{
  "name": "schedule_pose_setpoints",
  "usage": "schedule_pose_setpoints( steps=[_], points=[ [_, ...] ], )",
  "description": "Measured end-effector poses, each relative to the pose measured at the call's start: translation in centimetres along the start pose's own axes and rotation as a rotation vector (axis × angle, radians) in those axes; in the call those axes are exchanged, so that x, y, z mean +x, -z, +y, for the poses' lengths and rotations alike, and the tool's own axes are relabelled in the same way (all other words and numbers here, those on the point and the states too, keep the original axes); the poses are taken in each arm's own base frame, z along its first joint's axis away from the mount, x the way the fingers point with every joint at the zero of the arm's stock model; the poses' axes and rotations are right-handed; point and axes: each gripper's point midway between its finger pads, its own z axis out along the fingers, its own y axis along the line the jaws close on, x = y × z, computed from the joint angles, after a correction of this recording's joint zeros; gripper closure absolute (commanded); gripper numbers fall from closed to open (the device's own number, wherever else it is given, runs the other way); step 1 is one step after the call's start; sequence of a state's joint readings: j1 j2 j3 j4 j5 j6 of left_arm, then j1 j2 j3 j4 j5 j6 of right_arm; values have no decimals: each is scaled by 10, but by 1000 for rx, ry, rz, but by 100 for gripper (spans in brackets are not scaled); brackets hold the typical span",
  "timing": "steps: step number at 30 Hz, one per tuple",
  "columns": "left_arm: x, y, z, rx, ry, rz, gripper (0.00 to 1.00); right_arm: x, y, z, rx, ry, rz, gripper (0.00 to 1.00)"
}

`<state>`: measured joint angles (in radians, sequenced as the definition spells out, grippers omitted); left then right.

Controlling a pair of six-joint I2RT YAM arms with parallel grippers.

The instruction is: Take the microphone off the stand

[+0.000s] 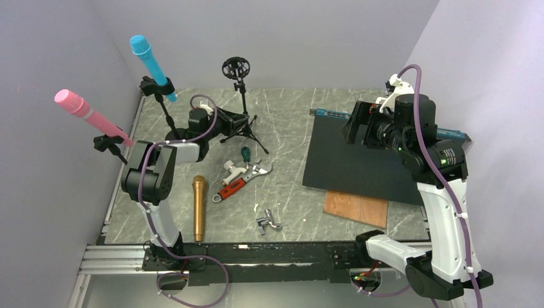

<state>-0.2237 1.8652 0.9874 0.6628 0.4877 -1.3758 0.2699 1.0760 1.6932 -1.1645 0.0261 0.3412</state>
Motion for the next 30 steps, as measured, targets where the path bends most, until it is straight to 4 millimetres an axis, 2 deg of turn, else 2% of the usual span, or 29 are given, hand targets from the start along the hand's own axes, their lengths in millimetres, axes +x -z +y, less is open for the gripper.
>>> schedule_pose_setpoints(
  steps=[15,25,26,30],
  points=[
    [1,10,-1,170,405,-85,100,-1,5,1,-9,-9,-12,0],
    [1,7,-3,255,560,-122,100,1,6,2,-14,-19,-11,0],
    [2,7,-2,255,565,-124,95,1,4,2,-13,-21,-9,0],
    [4,6,-1,248,560,-123,55,1,3,2,-12,-23,-5,0]
  ],
)
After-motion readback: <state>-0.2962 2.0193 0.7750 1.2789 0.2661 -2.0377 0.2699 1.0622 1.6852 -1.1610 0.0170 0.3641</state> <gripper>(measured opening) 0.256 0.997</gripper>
